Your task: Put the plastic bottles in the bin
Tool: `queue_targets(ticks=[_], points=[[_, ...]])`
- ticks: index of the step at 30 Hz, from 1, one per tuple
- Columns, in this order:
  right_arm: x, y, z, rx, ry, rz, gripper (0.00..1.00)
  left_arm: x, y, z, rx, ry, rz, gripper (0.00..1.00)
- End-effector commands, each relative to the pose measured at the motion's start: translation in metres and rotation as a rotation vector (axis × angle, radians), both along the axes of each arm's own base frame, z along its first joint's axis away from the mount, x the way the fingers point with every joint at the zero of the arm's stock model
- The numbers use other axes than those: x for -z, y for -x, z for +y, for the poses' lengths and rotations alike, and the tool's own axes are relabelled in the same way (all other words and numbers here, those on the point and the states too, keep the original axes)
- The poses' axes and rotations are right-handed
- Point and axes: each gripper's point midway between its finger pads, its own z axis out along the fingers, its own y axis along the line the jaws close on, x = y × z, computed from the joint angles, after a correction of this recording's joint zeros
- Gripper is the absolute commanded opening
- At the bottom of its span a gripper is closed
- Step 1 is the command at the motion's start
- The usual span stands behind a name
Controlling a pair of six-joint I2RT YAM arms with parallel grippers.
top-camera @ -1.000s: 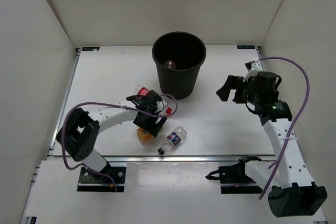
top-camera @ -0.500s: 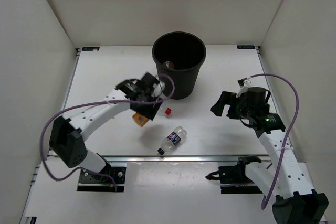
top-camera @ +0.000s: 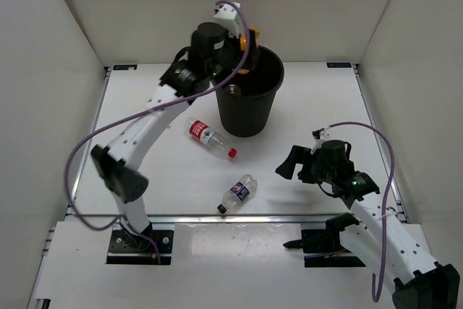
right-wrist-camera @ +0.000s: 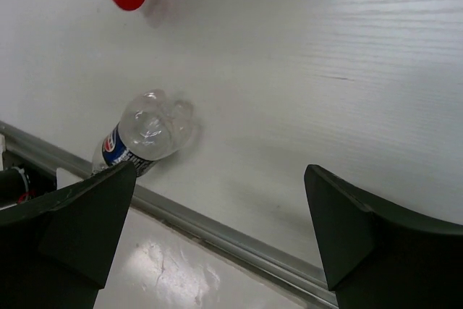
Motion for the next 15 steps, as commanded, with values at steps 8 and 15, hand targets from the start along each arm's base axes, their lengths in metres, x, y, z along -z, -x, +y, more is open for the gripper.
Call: queue_targets(ticks=[8,15], points=[[0.000,0.021,0.067,-0.101,0.054,0.017,0.99,0.015,-0.018,-0.023,-0.008,-0.020,0.055,0.98],[0.013,0.030,0.093,-0.088,0.110,0.092,0.99,0.049,0.008,0.051,-0.135,-0.018,0.157,0.98]])
